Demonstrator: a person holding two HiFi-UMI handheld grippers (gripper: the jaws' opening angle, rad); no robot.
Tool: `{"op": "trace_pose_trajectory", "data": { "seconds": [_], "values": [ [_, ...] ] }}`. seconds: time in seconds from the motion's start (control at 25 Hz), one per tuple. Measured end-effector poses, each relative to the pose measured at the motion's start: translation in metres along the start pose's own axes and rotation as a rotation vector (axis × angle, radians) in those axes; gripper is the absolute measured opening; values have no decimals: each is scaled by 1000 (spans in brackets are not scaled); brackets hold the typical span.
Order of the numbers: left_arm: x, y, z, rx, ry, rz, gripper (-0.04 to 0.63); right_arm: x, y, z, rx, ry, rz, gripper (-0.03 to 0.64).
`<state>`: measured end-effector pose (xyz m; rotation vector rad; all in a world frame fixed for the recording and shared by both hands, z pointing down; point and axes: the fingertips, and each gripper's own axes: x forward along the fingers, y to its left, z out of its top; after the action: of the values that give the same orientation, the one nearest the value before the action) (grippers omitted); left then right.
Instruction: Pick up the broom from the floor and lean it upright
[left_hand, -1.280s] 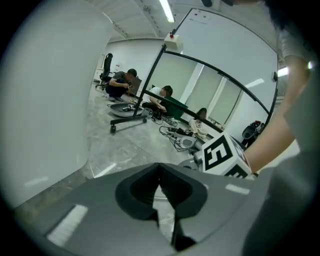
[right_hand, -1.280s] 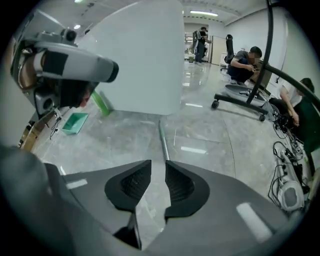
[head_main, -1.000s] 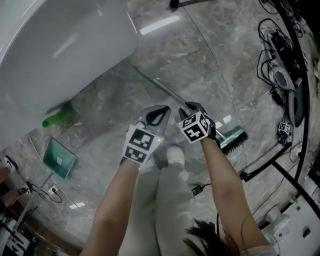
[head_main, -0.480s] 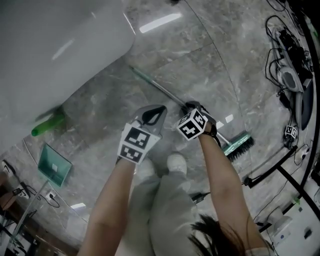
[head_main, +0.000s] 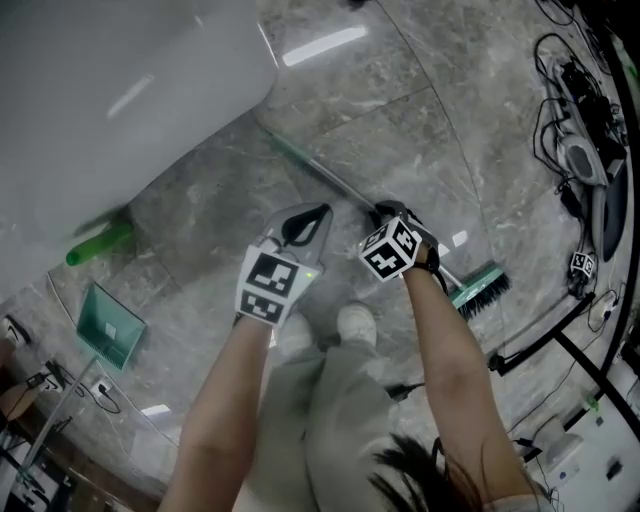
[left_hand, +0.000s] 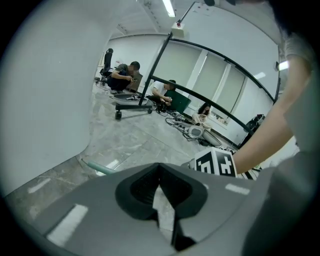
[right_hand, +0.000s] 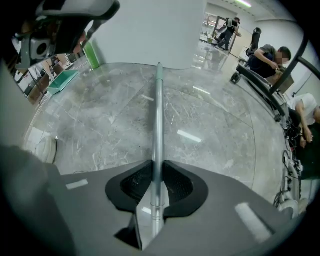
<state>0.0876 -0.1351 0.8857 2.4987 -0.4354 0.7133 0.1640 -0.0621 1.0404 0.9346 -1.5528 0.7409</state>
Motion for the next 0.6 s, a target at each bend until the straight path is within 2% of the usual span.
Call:
{"op": "trace_pose_trajectory", "data": {
  "seconds": [0.4, 0.6],
  "values": [
    [-52, -26, 67, -14, -119, 35, -2, -81, 14, 4, -23, -100, -16, 74],
    [-84, -43, 99, 7, -180, 30, -2, -122, 20, 17, -43, -167, -27, 74]
  ]
}}
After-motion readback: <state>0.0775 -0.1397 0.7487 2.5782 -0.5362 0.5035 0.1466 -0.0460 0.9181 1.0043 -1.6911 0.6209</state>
